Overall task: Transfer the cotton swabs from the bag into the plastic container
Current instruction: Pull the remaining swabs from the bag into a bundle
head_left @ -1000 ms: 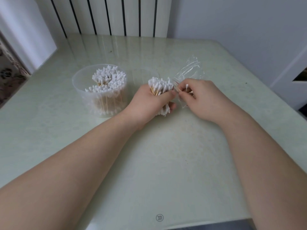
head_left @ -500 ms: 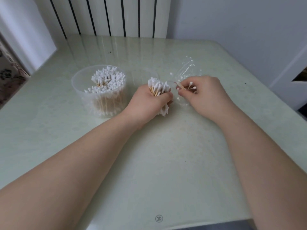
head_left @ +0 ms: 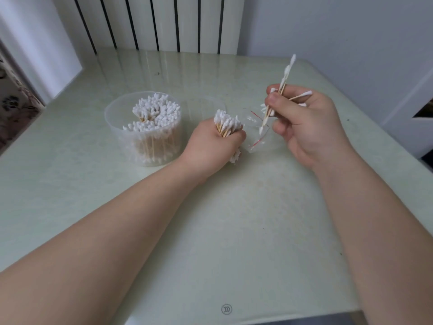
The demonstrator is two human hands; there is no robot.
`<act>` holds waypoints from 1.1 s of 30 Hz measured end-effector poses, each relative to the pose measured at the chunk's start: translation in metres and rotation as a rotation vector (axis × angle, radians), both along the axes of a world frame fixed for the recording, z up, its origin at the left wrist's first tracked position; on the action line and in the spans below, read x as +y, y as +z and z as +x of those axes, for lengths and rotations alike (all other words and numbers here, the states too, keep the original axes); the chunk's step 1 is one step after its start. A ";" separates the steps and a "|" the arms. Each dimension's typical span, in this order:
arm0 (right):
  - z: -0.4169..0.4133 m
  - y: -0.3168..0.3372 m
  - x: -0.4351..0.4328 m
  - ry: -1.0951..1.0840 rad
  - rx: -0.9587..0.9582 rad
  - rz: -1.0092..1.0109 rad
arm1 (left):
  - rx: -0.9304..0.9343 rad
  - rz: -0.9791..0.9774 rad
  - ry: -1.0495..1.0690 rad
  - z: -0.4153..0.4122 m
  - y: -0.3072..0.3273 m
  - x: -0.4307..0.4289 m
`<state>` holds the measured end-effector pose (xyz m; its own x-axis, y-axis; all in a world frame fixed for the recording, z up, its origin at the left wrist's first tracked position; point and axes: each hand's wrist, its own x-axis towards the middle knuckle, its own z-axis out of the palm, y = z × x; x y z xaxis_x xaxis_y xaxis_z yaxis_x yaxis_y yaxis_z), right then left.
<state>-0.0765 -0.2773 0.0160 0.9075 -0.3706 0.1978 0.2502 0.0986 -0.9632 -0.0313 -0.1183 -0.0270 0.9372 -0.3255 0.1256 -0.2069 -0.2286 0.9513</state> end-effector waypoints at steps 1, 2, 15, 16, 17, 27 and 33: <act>0.001 -0.002 0.001 0.023 0.018 0.001 | 0.004 -0.014 0.003 0.001 0.000 0.000; 0.001 -0.004 0.002 0.030 0.041 -0.016 | 0.011 -0.028 0.007 0.001 0.000 0.000; 0.002 -0.012 0.014 0.079 0.027 -0.082 | 0.056 -0.300 -0.239 -0.009 0.004 0.003; 0.003 -0.013 0.015 0.078 0.025 -0.128 | 0.027 -0.269 -0.282 -0.011 0.004 0.003; 0.003 -0.014 0.015 0.073 0.031 -0.151 | -0.013 -0.228 -0.303 -0.011 0.004 0.003; 0.006 -0.015 0.009 0.052 0.040 -0.120 | -0.047 -0.134 -0.203 -0.005 0.003 0.004; 0.004 -0.016 0.008 0.043 0.072 -0.319 | -0.020 -0.205 -0.200 -0.003 0.000 0.005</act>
